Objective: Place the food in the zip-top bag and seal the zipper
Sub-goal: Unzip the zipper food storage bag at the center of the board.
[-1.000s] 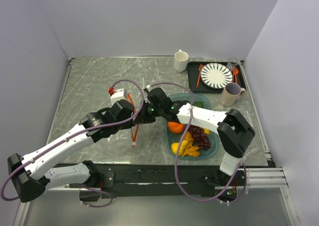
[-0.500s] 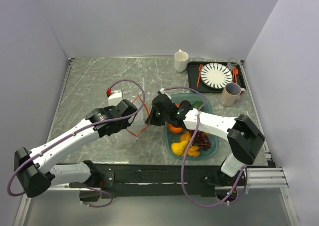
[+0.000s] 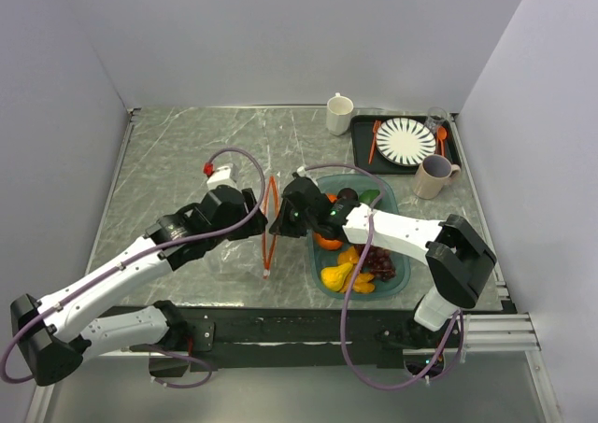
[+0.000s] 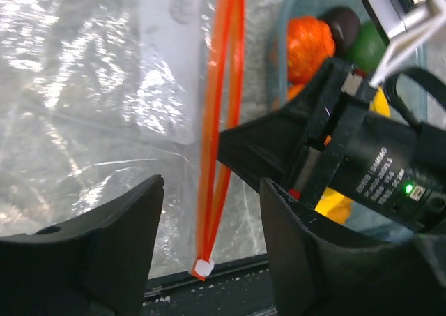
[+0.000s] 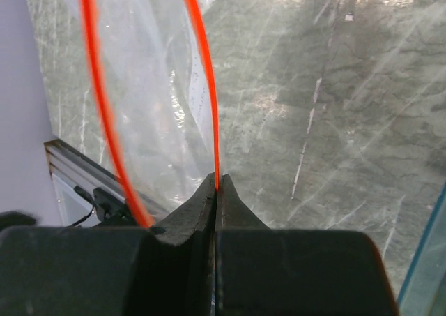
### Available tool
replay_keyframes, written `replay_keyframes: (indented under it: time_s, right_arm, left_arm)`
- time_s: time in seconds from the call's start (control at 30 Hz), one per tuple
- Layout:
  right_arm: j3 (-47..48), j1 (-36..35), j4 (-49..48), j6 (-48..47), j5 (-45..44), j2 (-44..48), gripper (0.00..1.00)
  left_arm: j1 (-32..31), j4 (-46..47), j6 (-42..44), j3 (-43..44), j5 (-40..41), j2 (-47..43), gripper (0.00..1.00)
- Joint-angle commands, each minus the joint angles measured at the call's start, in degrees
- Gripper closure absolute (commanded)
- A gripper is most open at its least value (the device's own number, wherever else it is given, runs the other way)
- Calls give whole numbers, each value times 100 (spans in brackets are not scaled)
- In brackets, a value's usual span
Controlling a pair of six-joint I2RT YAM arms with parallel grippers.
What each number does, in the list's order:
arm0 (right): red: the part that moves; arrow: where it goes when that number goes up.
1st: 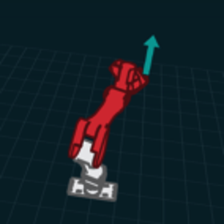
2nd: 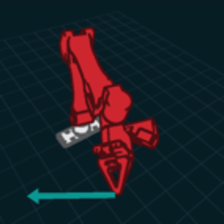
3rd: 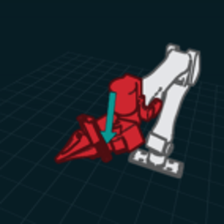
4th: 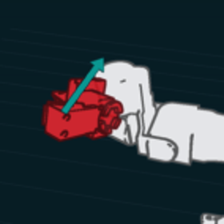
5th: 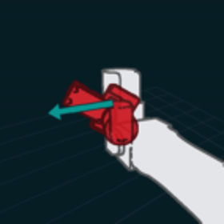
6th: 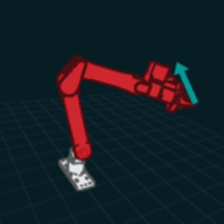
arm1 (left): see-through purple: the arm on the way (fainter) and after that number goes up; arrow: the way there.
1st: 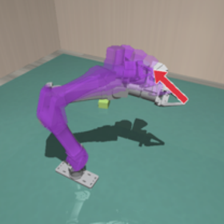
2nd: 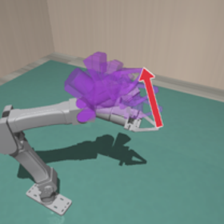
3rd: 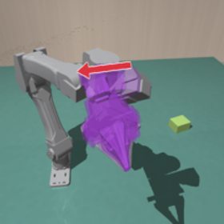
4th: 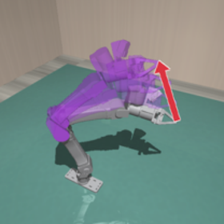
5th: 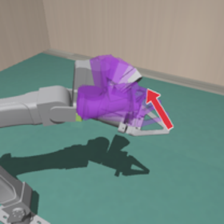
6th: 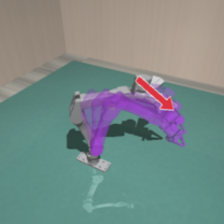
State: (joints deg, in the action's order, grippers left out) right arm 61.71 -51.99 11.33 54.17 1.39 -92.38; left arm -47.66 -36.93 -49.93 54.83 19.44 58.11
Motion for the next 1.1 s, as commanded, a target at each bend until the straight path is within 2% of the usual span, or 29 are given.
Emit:
replay_keyframes:
  time_s: [0.0,0.1,0.43,0.77,0.8,0.9,0.93,1.0,1.03,1.07]
  right_arm:
    - [245,-22,-202,6,55,53,100]
    - [245,-22,-237,-3,63,80,100]
    - [262,-13,-175,-30,72,80,100]
    - [148,-13,-272,-47,72,229,100]
    - [148,-22,-263,-47,72,273,100]
    - [166,-22,-202,-91,37,299,100]
    - [166,-22,-184,-117,20,308,100]
    - [148,-22,-149,-126,-33,326,100]
    - [139,-22,-123,-126,-68,326,100]
    - [139,-5,-53,-126,-129,326,100]
  left_arm:
    - [11,695,72,-227,-564,-36,35]
    - [20,766,89,-341,-608,78,30]
    - [11,564,-96,-403,-143,552,40]
    - [20,388,-113,-262,112,1026,43]
    - [11,379,-113,-245,104,1071,49]
    - [11,432,-131,-271,60,1133,55]
    - [11,458,-148,-306,77,1124,66]
    - [11,423,-192,-332,112,1080,78]
    - [11,327,-201,-324,130,1045,93]
    - [11,240,-227,-315,200,958,99]
